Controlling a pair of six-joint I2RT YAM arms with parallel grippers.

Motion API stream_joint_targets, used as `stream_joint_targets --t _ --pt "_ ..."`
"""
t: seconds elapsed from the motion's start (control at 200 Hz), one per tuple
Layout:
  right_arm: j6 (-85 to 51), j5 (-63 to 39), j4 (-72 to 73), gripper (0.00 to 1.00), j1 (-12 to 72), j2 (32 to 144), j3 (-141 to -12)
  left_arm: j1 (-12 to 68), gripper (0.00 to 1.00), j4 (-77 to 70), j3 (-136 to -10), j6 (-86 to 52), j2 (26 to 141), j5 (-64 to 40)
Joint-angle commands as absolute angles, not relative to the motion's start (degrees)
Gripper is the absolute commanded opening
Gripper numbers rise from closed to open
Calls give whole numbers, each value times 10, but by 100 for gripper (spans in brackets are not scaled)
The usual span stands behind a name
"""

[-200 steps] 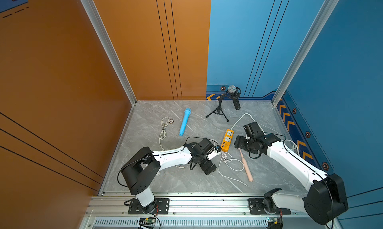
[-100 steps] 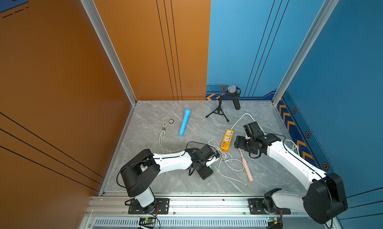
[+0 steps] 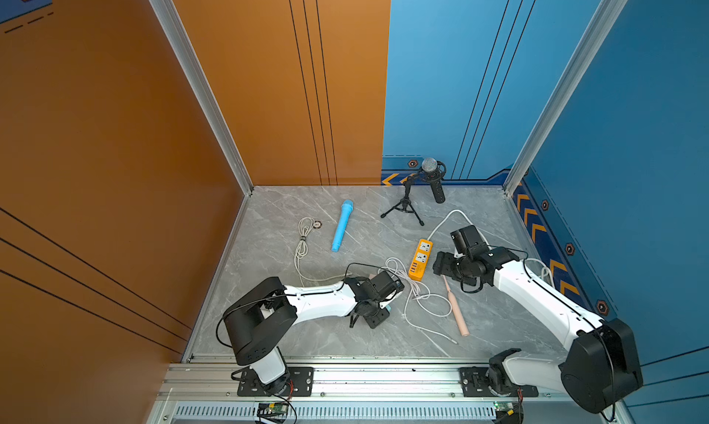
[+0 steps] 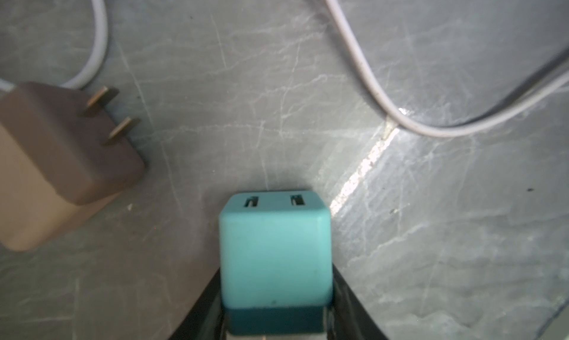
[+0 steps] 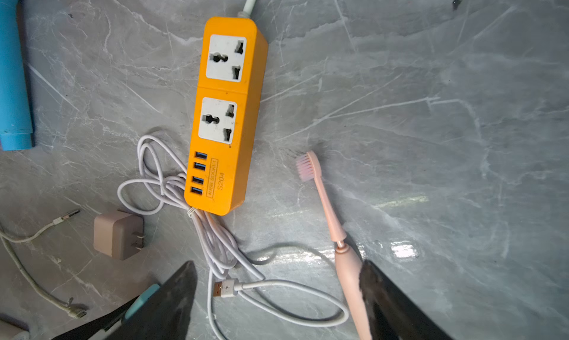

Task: Charge the electric toothbrush
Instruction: Pick up the plug from the center of the board.

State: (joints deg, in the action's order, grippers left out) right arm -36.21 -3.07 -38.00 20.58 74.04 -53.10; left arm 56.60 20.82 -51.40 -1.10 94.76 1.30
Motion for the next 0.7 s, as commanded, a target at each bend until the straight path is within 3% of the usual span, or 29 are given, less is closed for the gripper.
stream_joint_targets --t 0.0,0.055,0.17,0.345,0.545,0.696 --pt "-367 -53 -387 83 195 729 -522 570 40 218 -518 -5 950 14" --pt "-366 -64 -383 83 191 715 -519 570 35 208 -513 -2 940 11" --pt "-365 -110 -383 83 178 683 -515 565 34 182 -499 6 909 9" --pt "-370 -242 -376 81 154 626 -498 550 28 135 -492 32 847 -8" --pt "-402 -348 -347 73 160 574 -475 518 25 5 -474 57 775 -101" --pt "-427 -369 -294 75 193 568 -463 514 25 -14 -495 77 778 -152"
